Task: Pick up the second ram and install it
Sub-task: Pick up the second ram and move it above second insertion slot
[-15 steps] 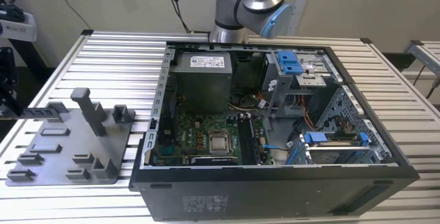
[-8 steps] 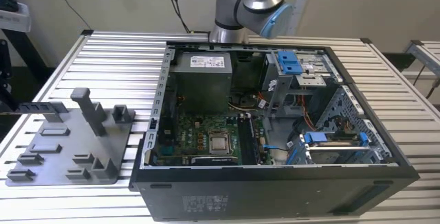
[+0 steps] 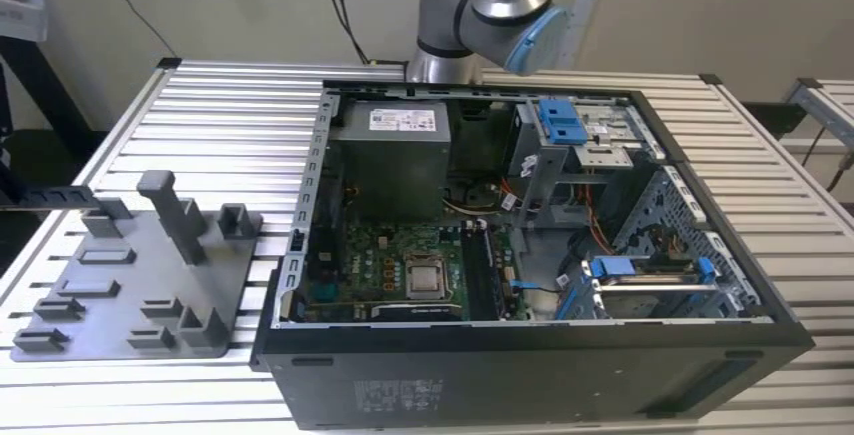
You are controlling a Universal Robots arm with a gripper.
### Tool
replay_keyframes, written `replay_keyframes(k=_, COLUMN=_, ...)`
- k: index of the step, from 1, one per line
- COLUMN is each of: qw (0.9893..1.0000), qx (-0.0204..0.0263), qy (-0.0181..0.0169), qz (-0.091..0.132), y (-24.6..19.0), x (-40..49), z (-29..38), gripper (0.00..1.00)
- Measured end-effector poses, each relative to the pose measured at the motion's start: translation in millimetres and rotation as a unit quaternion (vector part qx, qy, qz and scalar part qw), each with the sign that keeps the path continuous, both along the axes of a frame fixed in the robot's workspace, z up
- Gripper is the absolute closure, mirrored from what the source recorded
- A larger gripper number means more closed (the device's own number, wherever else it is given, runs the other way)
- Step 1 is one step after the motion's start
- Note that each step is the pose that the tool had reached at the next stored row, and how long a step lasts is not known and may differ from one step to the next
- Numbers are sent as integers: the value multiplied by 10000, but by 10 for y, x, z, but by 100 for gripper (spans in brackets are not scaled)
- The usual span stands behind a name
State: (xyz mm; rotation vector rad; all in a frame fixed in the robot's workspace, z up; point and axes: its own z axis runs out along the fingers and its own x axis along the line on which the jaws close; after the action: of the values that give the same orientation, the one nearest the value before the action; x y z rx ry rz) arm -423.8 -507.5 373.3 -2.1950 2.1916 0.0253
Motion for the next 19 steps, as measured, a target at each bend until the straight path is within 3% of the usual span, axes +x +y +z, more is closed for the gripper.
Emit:
replay_keyframes(k=12, qw=10000, qx=0, qy=0, qz=0, y=0, x=0, z=222, gripper=86)
replay_keyframes(k=19, qw=10000, qx=0, qy=0, qz=0, y=0, x=0, z=301, gripper=86)
